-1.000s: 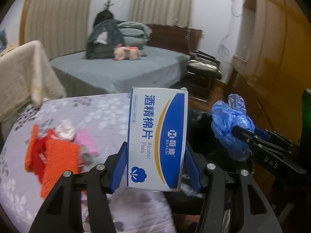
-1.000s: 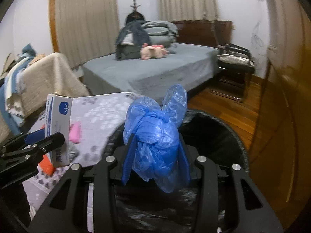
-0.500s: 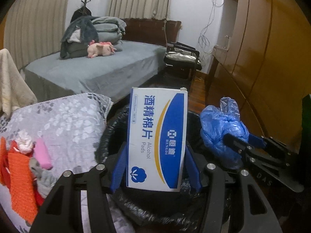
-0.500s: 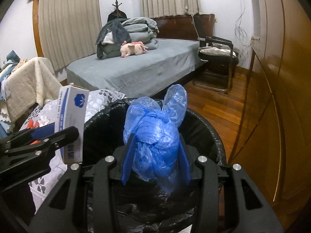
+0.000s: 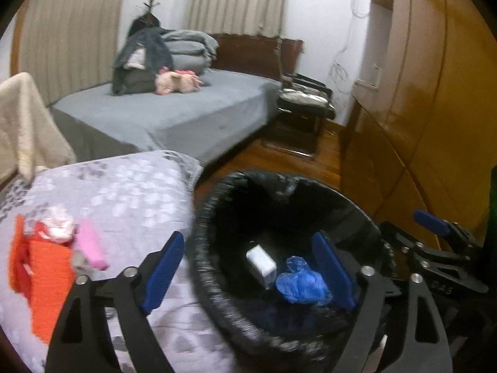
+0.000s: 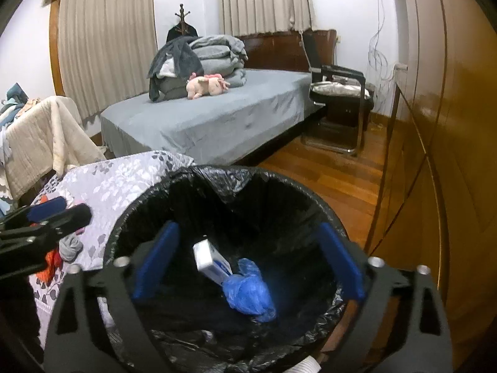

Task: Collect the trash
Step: 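Withdraw both tools from the bin back toward the quilt, then grasp the orange mesh sleeve with the left tool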

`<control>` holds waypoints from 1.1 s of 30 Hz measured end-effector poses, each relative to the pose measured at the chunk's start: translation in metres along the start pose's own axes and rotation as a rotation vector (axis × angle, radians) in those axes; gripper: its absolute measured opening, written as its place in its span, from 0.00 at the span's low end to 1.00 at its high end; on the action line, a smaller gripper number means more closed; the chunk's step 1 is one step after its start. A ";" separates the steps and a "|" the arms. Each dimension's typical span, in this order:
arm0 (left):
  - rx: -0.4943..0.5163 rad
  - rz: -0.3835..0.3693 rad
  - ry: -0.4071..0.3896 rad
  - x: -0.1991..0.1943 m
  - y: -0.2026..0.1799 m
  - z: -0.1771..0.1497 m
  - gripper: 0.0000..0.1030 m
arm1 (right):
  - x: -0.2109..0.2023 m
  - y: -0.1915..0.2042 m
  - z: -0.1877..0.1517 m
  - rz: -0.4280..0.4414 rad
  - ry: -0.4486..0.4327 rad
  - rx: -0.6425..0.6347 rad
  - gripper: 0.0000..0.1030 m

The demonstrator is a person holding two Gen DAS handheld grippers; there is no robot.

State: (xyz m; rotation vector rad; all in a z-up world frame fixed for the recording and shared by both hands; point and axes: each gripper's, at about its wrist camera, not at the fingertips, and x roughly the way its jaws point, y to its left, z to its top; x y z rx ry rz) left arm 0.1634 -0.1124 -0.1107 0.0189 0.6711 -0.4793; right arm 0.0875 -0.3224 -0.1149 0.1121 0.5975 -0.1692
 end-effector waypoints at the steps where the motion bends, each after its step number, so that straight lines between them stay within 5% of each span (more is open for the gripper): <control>1: -0.009 0.022 -0.012 -0.007 0.009 -0.001 0.85 | -0.001 0.002 0.001 0.007 -0.001 0.001 0.91; 10: -0.085 0.230 -0.085 -0.061 0.087 -0.017 0.91 | 0.003 0.064 0.012 0.132 -0.006 -0.036 0.93; 18: -0.137 0.396 -0.070 -0.084 0.155 -0.041 0.91 | 0.008 0.148 0.016 0.279 -0.008 -0.143 0.93; 24: -0.187 0.414 -0.003 -0.075 0.187 -0.063 0.87 | 0.016 0.196 0.011 0.355 -0.008 -0.206 0.93; 33: -0.214 0.361 0.101 -0.036 0.202 -0.086 0.86 | 0.032 0.219 -0.001 0.352 0.026 -0.241 0.93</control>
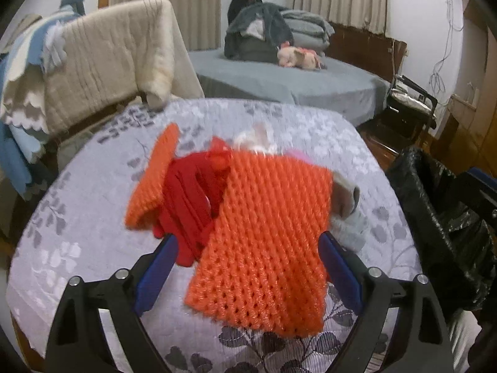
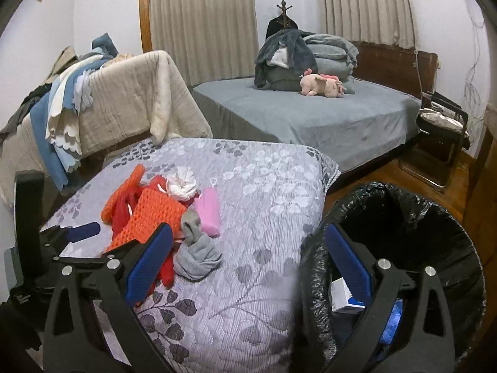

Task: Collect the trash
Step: 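Grasp the orange mesh sleeve with the left tool, then grasp the grey sock with the right tool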

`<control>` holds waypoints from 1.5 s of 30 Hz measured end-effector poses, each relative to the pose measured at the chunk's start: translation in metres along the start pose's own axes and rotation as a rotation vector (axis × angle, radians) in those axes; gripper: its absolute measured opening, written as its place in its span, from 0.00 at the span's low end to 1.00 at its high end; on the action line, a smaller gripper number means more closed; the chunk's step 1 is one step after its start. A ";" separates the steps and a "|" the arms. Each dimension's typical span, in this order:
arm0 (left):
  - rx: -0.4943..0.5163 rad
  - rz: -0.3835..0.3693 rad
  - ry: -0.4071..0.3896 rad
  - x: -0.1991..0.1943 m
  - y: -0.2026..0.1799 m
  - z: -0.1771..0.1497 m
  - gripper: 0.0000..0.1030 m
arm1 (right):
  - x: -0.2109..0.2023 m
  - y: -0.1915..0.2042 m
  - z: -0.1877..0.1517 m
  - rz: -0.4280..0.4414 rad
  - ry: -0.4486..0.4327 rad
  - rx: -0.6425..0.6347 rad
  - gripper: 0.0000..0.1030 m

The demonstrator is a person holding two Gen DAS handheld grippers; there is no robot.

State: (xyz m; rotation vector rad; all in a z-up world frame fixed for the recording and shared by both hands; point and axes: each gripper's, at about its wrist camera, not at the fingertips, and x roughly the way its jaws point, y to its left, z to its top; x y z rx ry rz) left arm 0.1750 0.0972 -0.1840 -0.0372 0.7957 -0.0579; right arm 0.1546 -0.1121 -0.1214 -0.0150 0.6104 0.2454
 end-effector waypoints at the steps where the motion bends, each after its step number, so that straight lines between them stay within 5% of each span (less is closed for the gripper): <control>1: 0.001 -0.005 0.008 0.004 0.000 -0.001 0.86 | 0.002 0.001 -0.001 -0.002 0.004 -0.003 0.93; 4: -0.004 -0.029 0.034 0.013 -0.003 -0.002 0.84 | 0.008 0.003 -0.002 -0.005 0.018 -0.005 0.92; 9: -0.033 -0.088 0.076 0.022 -0.001 -0.005 0.52 | 0.014 0.006 -0.003 -0.005 0.030 -0.025 0.91; 11: -0.042 -0.090 0.072 0.020 0.002 -0.004 0.29 | 0.016 0.008 -0.003 -0.003 0.032 -0.032 0.91; 14: -0.086 -0.135 0.062 0.015 0.013 -0.005 0.09 | 0.019 0.013 -0.003 0.006 0.038 -0.037 0.91; 19: -0.107 -0.133 0.055 0.009 0.022 -0.005 0.08 | 0.024 0.021 -0.004 0.021 0.050 -0.054 0.91; 21: -0.113 -0.142 0.064 0.010 0.023 -0.006 0.18 | 0.025 0.023 -0.005 0.023 0.050 -0.059 0.91; 23: -0.109 -0.140 0.060 0.010 0.022 -0.006 0.46 | 0.025 0.023 -0.004 0.019 0.051 -0.064 0.91; 27: -0.083 -0.146 0.081 0.018 0.012 -0.006 0.63 | 0.027 0.021 -0.005 0.009 0.056 -0.060 0.91; 29: -0.079 -0.164 0.101 0.024 0.010 -0.007 0.59 | 0.027 0.020 -0.005 0.007 0.057 -0.061 0.91; 35: -0.082 -0.178 0.093 0.023 0.007 -0.006 0.11 | 0.028 0.019 -0.004 0.009 0.052 -0.063 0.90; 45: -0.129 -0.139 0.010 -0.014 0.037 -0.004 0.11 | 0.032 0.029 -0.004 0.036 0.058 -0.078 0.89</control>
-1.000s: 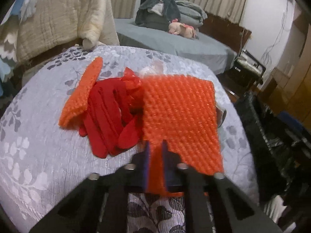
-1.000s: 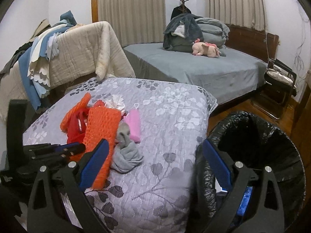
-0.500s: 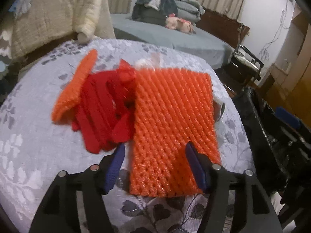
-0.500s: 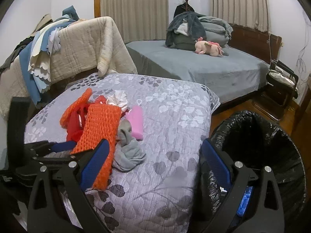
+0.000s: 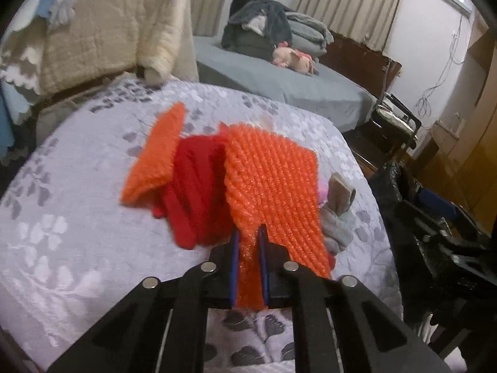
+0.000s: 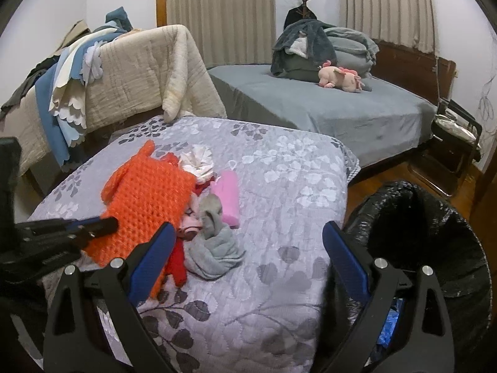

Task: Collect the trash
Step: 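Grasp the grey sock with the right tool, then carry the mesh sleeve and sock over the bin and release both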

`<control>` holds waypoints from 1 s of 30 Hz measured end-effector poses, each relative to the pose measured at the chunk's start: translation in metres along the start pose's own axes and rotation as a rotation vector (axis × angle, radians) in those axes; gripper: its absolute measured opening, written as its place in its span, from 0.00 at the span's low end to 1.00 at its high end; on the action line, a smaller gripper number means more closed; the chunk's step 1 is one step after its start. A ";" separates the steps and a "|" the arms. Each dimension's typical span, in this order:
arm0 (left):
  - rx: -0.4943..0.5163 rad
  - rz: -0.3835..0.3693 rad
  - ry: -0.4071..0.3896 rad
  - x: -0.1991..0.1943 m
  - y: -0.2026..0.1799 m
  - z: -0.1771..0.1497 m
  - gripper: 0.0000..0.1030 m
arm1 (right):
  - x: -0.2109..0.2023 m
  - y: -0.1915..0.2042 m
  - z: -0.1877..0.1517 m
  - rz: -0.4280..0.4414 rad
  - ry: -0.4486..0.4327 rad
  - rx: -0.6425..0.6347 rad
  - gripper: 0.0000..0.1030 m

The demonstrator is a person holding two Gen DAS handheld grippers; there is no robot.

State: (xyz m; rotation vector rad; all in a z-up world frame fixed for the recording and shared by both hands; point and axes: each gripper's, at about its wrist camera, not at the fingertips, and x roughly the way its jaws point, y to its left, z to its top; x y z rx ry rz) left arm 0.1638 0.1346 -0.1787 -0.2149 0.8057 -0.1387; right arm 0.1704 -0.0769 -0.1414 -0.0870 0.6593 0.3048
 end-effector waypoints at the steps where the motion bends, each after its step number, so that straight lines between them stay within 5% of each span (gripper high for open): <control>1: -0.002 0.012 -0.012 -0.006 0.004 0.001 0.11 | 0.002 0.003 0.000 0.008 0.004 -0.005 0.87; 12: 0.009 0.079 -0.010 -0.015 0.023 -0.007 0.11 | 0.047 0.025 -0.013 0.012 0.100 -0.019 0.79; 18: 0.016 0.069 -0.018 -0.018 0.019 -0.006 0.11 | 0.070 0.019 -0.020 0.078 0.195 0.028 0.51; 22: 0.021 0.062 -0.023 -0.019 0.014 -0.004 0.11 | 0.062 0.025 -0.018 0.088 0.185 -0.004 0.41; 30: 0.040 0.052 -0.056 -0.030 -0.002 0.003 0.11 | 0.029 0.018 0.001 0.101 0.105 0.014 0.41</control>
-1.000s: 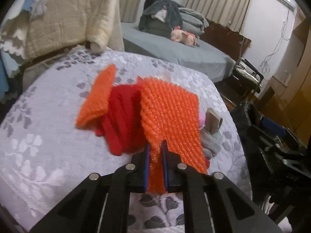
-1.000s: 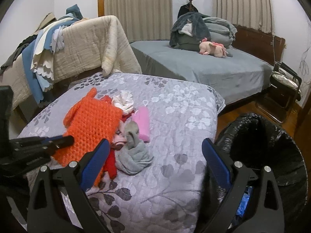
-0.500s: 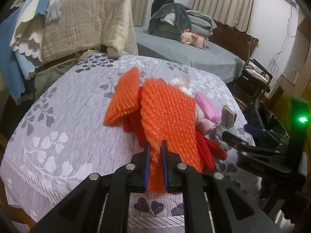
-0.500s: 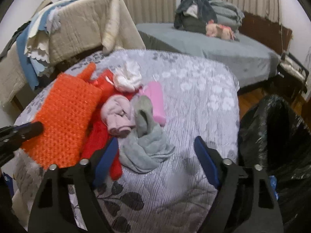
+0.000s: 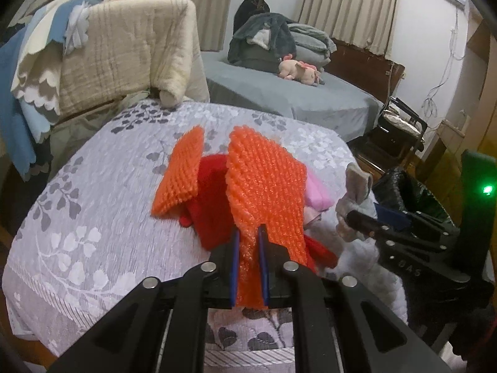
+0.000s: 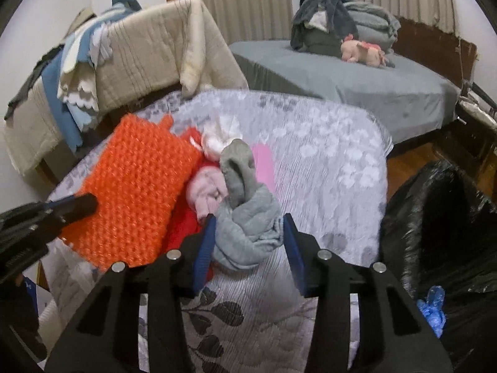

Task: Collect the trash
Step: 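Carry the mesh sleeve and sock over the bin and release both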

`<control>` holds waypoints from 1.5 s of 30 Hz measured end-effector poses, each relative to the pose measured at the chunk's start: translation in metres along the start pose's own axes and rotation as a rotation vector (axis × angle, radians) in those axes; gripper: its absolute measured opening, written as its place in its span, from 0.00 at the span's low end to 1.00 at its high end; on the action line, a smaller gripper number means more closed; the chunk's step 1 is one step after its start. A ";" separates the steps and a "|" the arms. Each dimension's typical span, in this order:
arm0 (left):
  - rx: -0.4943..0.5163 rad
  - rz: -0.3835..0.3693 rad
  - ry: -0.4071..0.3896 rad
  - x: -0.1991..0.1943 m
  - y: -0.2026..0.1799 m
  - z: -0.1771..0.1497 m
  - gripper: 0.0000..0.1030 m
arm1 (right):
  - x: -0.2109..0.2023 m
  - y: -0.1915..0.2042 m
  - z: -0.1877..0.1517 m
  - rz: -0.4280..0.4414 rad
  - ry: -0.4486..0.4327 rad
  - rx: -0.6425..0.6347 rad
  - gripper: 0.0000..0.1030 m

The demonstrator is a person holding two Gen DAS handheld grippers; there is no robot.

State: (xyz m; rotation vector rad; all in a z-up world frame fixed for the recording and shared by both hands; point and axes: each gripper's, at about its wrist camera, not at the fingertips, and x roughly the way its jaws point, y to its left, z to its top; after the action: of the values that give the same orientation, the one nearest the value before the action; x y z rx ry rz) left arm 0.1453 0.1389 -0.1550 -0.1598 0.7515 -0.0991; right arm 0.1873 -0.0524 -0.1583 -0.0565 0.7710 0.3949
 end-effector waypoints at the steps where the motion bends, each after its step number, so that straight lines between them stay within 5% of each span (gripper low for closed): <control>1: 0.003 -0.003 -0.009 -0.003 -0.003 0.003 0.11 | -0.008 -0.001 0.003 -0.004 -0.018 -0.003 0.41; 21: 0.093 -0.104 -0.105 -0.042 -0.088 0.039 0.11 | -0.123 -0.060 0.025 -0.094 -0.205 0.070 0.41; 45: 0.300 -0.330 -0.073 -0.013 -0.238 0.040 0.11 | -0.199 -0.176 -0.028 -0.334 -0.240 0.229 0.41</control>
State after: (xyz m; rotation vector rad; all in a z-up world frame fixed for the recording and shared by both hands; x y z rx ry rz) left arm 0.1554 -0.0894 -0.0751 0.0000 0.6239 -0.5143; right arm 0.1045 -0.2855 -0.0574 0.0757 0.5525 -0.0061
